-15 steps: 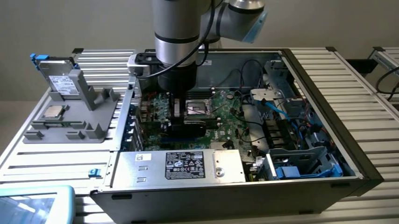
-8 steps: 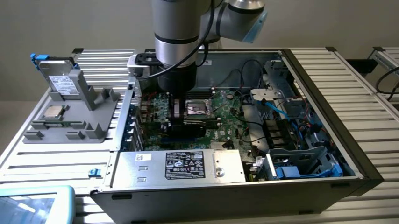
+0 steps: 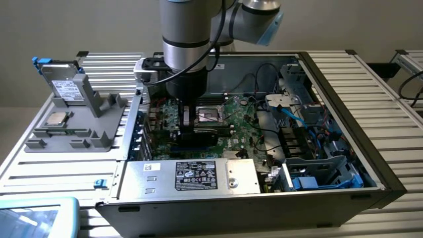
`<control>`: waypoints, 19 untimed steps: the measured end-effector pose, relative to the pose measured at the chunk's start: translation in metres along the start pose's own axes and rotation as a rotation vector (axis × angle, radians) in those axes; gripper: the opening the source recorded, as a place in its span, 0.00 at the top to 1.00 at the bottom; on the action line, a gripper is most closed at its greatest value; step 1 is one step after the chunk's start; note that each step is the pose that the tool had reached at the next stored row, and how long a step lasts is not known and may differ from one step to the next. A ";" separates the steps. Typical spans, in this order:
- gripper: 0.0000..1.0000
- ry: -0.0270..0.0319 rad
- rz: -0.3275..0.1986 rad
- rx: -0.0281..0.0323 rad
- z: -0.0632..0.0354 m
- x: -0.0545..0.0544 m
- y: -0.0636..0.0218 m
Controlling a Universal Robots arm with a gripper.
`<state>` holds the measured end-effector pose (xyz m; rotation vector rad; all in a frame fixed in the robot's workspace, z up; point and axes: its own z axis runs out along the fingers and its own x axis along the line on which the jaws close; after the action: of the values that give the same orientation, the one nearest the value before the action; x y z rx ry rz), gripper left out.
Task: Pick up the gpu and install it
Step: 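Insert the gpu into the slot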
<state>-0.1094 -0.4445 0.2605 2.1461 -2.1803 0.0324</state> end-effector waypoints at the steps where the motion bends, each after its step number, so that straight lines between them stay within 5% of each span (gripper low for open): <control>1: 0.73 -0.0001 0.000 0.0001 0.0001 0.000 0.0000; 19: 0.73 -0.0003 0.000 0.0001 0.0052 0.000 -0.0002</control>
<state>-0.1094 -0.4446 0.2552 2.1464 -2.1805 0.0322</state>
